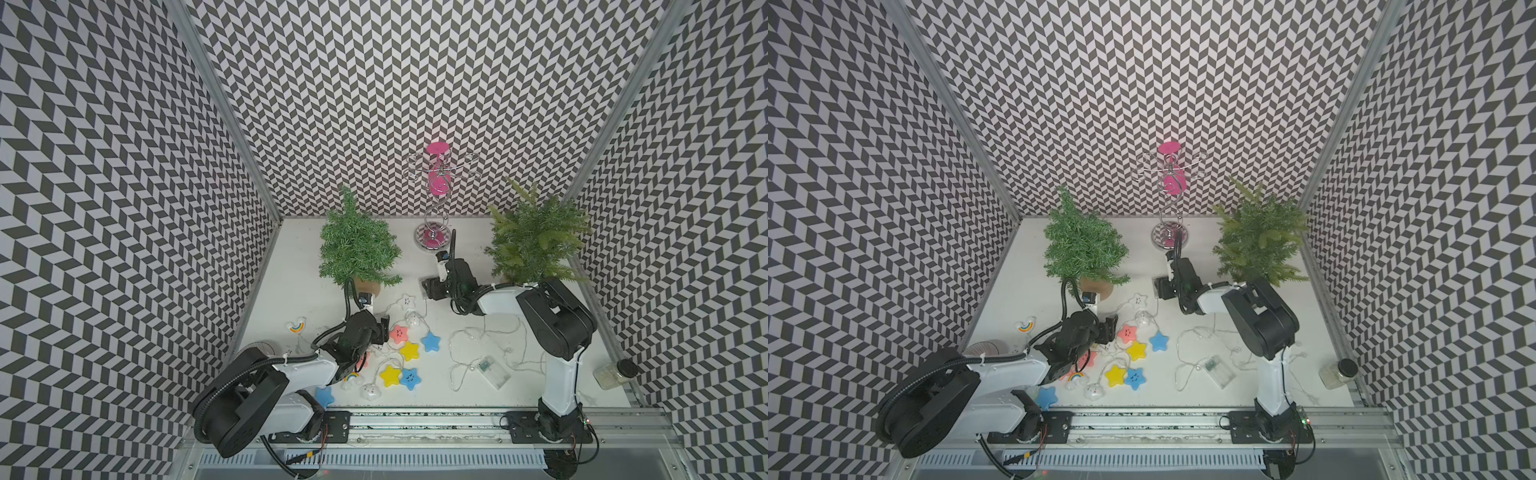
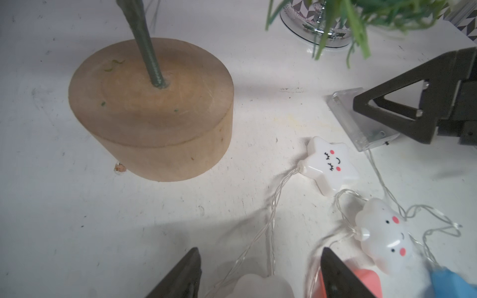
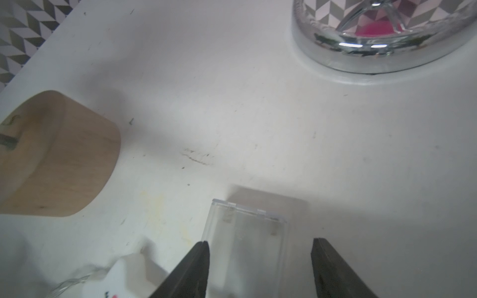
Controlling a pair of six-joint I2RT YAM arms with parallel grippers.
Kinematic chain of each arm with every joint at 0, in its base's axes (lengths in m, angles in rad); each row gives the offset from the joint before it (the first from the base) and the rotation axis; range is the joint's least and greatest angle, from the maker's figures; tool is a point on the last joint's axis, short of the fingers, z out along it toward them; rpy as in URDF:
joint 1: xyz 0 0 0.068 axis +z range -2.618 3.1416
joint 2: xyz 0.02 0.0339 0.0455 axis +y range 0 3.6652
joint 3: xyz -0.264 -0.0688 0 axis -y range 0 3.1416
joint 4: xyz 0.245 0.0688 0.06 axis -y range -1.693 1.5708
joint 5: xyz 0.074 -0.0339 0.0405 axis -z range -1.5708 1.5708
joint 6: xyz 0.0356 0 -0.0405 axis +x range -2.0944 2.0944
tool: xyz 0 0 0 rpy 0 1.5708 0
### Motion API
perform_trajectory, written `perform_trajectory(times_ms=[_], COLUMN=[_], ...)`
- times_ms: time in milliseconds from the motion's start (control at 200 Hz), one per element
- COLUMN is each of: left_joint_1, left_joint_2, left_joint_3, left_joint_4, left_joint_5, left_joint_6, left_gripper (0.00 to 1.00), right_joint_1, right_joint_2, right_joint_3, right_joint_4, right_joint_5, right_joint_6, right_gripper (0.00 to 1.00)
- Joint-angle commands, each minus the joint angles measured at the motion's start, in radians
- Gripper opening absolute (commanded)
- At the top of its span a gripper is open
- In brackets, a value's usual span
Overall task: Wrap string light around the christmas tree
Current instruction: Pick up the light string from the center of the board.
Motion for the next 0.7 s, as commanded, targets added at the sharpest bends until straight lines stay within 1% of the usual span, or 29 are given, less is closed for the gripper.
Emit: perform_trajectory(times_ms=[0, 75, 125, 170, 295, 335, 385, 486, 536, 566, 606, 621, 696], left_joint_1=[-0.006, -0.01, -0.008, -0.008, -0.013, -0.012, -0.012, -0.009, -0.003, 0.0, 0.001, 0.001, 0.001], left_joint_2=[0.052, 0.084, 0.118, 0.146, 0.179, 0.181, 0.182, 0.172, 0.15, 0.133, 0.105, 0.095, 0.035], left_joint_3=[0.036, 0.043, 0.049, 0.063, 0.074, 0.08, 0.088, 0.088, 0.09, 0.086, 0.083, 0.082, 0.084], left_joint_4=[-0.006, -0.002, 0.004, -0.009, -0.004, -0.017, -0.04, -0.035, -0.039, -0.04, -0.04, -0.039, -0.051], left_joint_5=[-0.078, -0.088, -0.112, -0.127, -0.109, -0.117, -0.148, -0.138, -0.141, -0.138, -0.141, -0.138, -0.107], left_joint_6=[-0.04, -0.05, -0.055, -0.062, -0.066, -0.067, -0.07, -0.06, -0.054, -0.051, -0.042, -0.04, -0.015], left_gripper=[0.79, 0.83, 0.86, 0.87, 0.77, 0.72, 0.61, 0.23, 0.09, 0.05, 0.03, 0.0, 0.0], right_joint_1=[-0.007, -0.008, -0.01, -0.01, 0.003, 0.006, 0.006, 0.006, 0.006, 0.006, 0.007, 0.008, 0.018], right_joint_2=[0.031, 0.025, 0.001, -0.032, -0.083, -0.096, -0.113, -0.161, -0.19, -0.206, -0.229, -0.237, -0.281], right_joint_3=[0.04, 0.056, 0.034, 0.016, -0.002, -0.009, -0.026, -0.069, -0.091, -0.103, -0.12, -0.126, -0.163], right_joint_4=[-0.017, -0.049, -0.02, -0.004, 0.0, 0.005, 0.014, 0.044, 0.066, 0.078, 0.102, 0.115, 0.181], right_joint_5=[0.025, 0.056, 0.058, 0.047, 0.015, 0.0, -0.01, 0.002, -0.007, -0.018, -0.052, -0.065, -0.12], right_joint_6=[-0.004, -0.001, 0.007, 0.01, 0.01, 0.004, 0.004, 0.004, -0.001, -0.001, -0.008, -0.011, -0.032], right_gripper=[0.63, 0.66, 0.67, 0.69, 0.71, 0.72, 0.72, 0.73, 0.73, 0.73, 0.73, 0.73, 0.74])
